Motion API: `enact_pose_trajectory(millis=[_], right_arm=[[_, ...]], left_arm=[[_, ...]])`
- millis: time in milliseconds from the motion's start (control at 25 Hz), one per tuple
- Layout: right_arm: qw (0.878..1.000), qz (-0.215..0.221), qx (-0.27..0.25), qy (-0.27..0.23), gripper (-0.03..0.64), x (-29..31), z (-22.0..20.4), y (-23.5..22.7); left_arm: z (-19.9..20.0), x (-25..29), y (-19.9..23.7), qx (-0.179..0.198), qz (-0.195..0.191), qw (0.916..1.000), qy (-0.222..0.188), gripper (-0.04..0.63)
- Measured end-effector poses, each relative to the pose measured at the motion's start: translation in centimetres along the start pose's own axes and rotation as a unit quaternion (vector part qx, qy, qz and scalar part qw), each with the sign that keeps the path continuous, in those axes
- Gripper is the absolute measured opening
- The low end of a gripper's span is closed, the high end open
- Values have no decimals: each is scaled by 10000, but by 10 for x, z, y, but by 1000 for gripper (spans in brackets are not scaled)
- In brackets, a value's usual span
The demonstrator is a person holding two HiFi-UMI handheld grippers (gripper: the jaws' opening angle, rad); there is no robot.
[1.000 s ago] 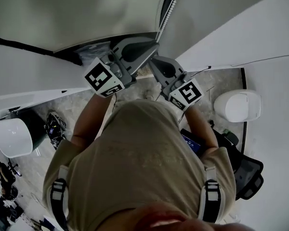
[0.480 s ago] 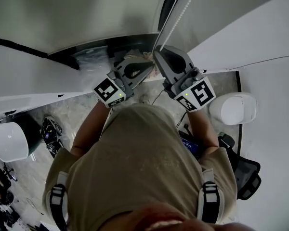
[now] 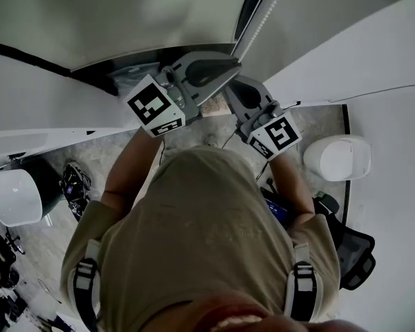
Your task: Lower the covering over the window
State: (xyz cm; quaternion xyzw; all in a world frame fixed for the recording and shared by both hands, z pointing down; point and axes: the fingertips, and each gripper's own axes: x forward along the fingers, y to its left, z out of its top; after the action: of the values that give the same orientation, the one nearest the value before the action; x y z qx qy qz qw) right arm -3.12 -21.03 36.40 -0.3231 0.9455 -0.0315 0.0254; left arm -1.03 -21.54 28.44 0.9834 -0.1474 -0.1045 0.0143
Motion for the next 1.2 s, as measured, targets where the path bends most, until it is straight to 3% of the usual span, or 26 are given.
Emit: enact_pose_trajectory(millis=[120, 200, 240, 320, 480, 560, 600, 720, 760, 840, 1000, 1040, 1080, 1200], right_arm=[[9999, 6, -140, -54, 11, -4, 3, 3], [9992, 89, -84, -386, 26, -14, 17, 6], [9979, 89, 81, -634, 120, -20, 28, 3], [9945, -13, 244, -1017, 144, -27, 51, -3], [9952, -158, -160, -953, 140, -12, 66, -3], [9956, -159, -227, -893, 23, -8, 68, -1], [9957, -166, -230, -880, 11, -7, 70, 0], [9969, -191, -75, -757, 8, -11, 59, -2], [9979, -176, 10, -617, 8, -12, 47, -4], [9987, -125, 150, -460, 8, -13, 29, -6], [9989, 16, -49, -457, 8, -8, 31, -1], [9989, 19, -36, -465, 8, -7, 31, -1], [9989, 8, -15, -474, 8, -7, 30, -2], [9986, 40, 27, -534, 8, -13, 27, -4]], left_arm=[[-3, -2, 3, -112, 122, 9999, -28, 23], [-3, -11, 9, -112, 249, 9996, -100, 21], [-7, -15, 11, -119, 277, 9995, -60, 21], [-23, -20, 11, -126, 248, 9995, 148, 21], [-56, -23, -8, -216, 21, 9988, 433, 21], [-59, -22, -16, -216, -12, 9989, 420, 21], [-57, -23, -17, -222, -19, 9990, 375, 21], [-39, -35, -3, -586, 14, 9982, -159, 49], [-28, -39, 5, -707, 91, 9967, -382, 127], [-7, -34, 12, -536, 183, 9971, -518, 133], [18, 4, -1, -69, -128, 9994, -298, 135], [18, 9, -1, -33, -71, 9997, -243, 121], [16, 13, 1, -8, 18, 9998, -199, 37], [11, 15, -1, -7, 167, 9996, -233, 26]])
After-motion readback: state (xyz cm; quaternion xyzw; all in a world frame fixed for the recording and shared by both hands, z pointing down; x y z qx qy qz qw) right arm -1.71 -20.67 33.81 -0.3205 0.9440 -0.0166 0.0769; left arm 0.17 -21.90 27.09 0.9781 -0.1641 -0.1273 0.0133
